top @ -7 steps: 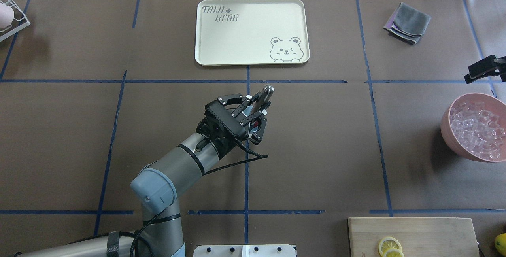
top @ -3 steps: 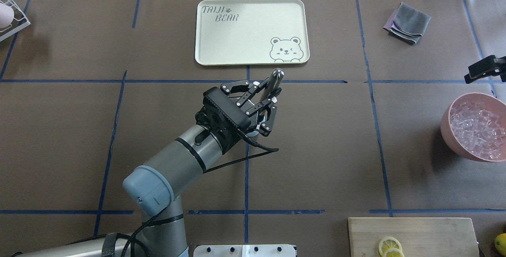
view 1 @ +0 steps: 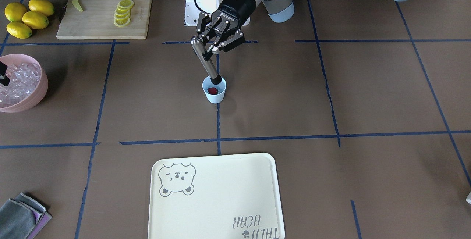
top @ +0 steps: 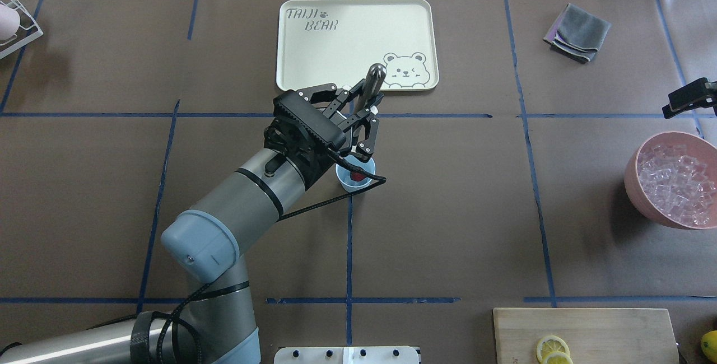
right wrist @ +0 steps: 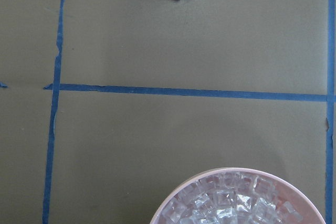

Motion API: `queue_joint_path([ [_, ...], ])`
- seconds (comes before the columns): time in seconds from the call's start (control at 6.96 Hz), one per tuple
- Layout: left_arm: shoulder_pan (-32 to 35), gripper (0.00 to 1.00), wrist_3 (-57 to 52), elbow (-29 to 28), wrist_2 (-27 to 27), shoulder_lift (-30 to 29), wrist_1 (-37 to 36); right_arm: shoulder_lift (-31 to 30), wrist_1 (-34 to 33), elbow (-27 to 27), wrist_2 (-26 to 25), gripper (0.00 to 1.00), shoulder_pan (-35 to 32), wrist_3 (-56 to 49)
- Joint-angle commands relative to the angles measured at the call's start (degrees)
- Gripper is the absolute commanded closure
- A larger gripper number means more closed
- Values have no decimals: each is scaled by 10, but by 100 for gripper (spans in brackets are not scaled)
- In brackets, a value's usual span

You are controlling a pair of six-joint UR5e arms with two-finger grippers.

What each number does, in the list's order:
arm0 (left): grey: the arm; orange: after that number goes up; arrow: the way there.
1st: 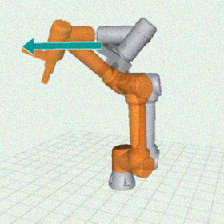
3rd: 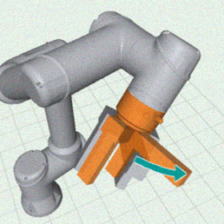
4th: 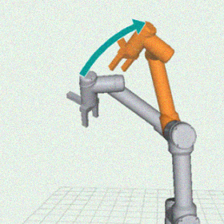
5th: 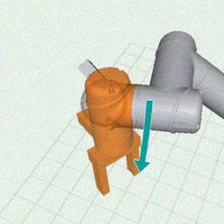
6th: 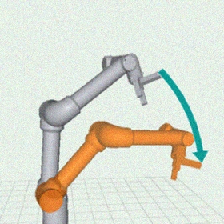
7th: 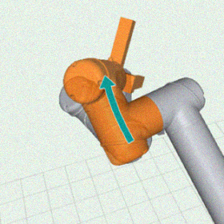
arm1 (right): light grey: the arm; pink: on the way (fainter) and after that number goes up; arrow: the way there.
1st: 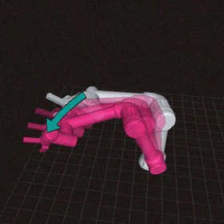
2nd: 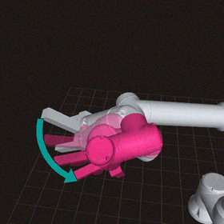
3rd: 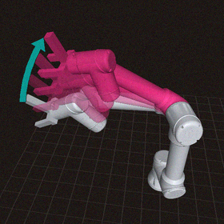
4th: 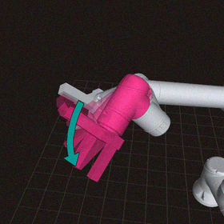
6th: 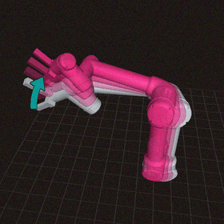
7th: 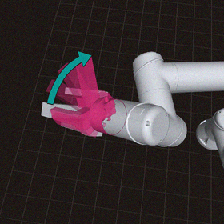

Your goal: Mash ice and strawberries in cup

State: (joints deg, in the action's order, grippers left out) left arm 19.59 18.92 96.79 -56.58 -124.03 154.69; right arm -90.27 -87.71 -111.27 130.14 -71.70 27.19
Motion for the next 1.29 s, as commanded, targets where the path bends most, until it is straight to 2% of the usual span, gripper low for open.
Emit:
queue_joint_path([
  [0.0,58,100,99,3,-7,89,-32,-3,-7,15,13,0,-39,-56],
  [0.14,84,100,118,2,-28,109,-38,-3,-8,32,14,0,-61,-90],
  [0.29,99,100,139,2,-37,163,-41,-11,-7,44,14,0,-74,-128],
  [0.43,156,100,140,2,-123,189,-67,-12,-7,47,15,0,-75,-136],
  [0.86,380,100,135,2,-436,222,-245,-21,-3,46,23,0,-77,-137],
  [1.01,428,100,134,1,-506,256,-288,-21,-2,47,22,0,-77,-137],
  [1.15,442,100,134,-5,-512,292,-307,-21,-1,47,22,0,-77,-137],
])
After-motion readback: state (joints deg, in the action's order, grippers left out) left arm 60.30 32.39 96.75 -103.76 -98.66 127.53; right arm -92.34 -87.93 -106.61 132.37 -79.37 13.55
